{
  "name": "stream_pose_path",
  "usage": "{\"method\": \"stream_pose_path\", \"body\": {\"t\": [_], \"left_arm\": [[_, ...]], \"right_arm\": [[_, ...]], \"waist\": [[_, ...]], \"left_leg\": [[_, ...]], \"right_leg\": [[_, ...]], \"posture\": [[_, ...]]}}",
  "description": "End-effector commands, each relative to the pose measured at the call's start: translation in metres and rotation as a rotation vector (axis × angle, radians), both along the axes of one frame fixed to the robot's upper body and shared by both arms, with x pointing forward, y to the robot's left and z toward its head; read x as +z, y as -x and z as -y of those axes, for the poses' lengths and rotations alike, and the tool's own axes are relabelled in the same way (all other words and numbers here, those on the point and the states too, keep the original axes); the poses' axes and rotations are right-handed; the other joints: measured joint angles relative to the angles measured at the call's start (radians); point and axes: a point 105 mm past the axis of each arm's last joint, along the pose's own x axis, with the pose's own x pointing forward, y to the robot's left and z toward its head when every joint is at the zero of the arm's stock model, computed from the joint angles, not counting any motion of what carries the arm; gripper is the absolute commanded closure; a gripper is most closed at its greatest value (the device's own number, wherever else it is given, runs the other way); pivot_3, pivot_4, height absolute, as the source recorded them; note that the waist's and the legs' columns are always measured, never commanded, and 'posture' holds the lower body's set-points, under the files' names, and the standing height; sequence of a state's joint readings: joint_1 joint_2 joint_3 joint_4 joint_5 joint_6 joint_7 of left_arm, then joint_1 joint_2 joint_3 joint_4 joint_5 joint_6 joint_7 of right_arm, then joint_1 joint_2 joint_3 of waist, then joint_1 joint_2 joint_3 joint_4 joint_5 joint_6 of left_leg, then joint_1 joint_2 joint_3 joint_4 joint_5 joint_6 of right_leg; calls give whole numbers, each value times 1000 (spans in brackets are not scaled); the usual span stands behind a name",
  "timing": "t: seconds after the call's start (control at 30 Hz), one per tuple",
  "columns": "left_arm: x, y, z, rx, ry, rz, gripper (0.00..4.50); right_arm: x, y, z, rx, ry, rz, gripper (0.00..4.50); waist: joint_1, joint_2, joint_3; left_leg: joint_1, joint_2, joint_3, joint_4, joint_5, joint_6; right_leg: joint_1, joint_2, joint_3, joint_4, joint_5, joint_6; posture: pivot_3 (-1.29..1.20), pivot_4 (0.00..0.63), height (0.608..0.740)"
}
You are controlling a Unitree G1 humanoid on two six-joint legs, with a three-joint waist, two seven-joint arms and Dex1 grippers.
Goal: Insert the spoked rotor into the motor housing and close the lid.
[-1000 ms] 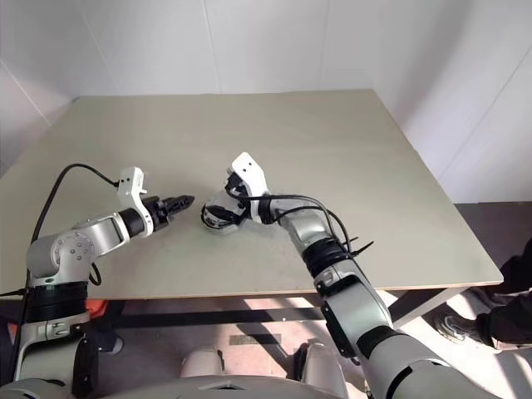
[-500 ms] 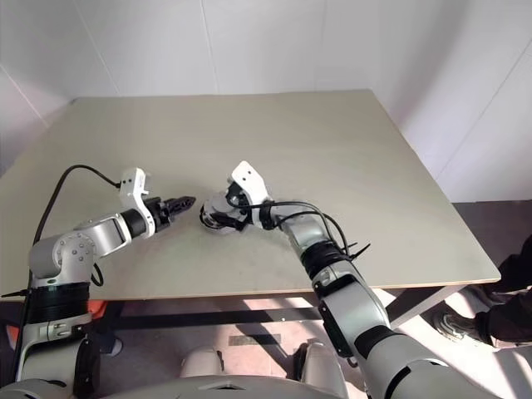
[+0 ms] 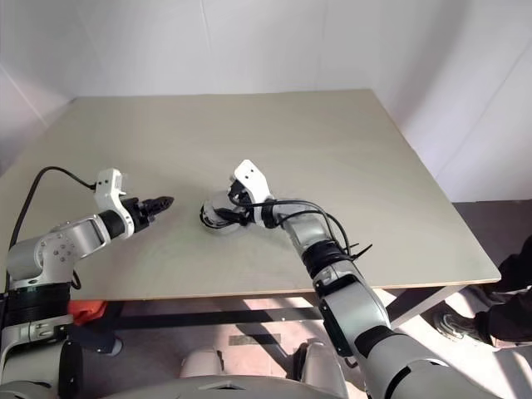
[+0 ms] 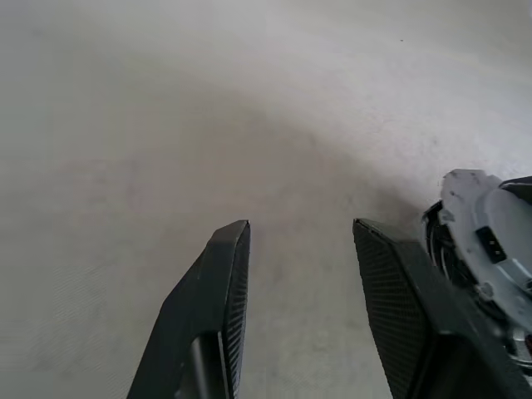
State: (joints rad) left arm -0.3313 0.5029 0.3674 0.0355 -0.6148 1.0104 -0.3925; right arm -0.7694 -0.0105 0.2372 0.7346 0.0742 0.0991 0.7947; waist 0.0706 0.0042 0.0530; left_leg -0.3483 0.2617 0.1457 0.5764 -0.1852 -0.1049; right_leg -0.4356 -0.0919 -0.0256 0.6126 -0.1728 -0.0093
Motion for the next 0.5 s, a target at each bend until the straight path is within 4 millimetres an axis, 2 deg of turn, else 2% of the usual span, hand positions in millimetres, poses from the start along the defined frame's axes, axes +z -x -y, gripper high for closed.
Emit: {"method": "stream_pose_path", "body": {"t": [0.03,0.23,0.5], "left_arm": [[8,-1,-1,4,4,44,2408],[3,-1,6,0,12,37,2408],[4,-2,5,6,17,40,2408]], "right_arm": [[18,4,-8,47,-39,55,1545],[13,6,-8,67,-19,51,1545],[1,8,-6,75,36,44,1545]], "waist": [[0,0,0],[-1,-1,0],[-2,-1,0]], "left_leg": [[0,0,0,0,0,0],[0,0,0,0,0,0],[0,0,0,0,0,0]], "right_leg": [[0,0,0,0,0,0],[0,0,0,0,0,0],[1,0,0,0,0,0]], "posture": [[0,0,740],[0,0,740],[0,0,740]]}}
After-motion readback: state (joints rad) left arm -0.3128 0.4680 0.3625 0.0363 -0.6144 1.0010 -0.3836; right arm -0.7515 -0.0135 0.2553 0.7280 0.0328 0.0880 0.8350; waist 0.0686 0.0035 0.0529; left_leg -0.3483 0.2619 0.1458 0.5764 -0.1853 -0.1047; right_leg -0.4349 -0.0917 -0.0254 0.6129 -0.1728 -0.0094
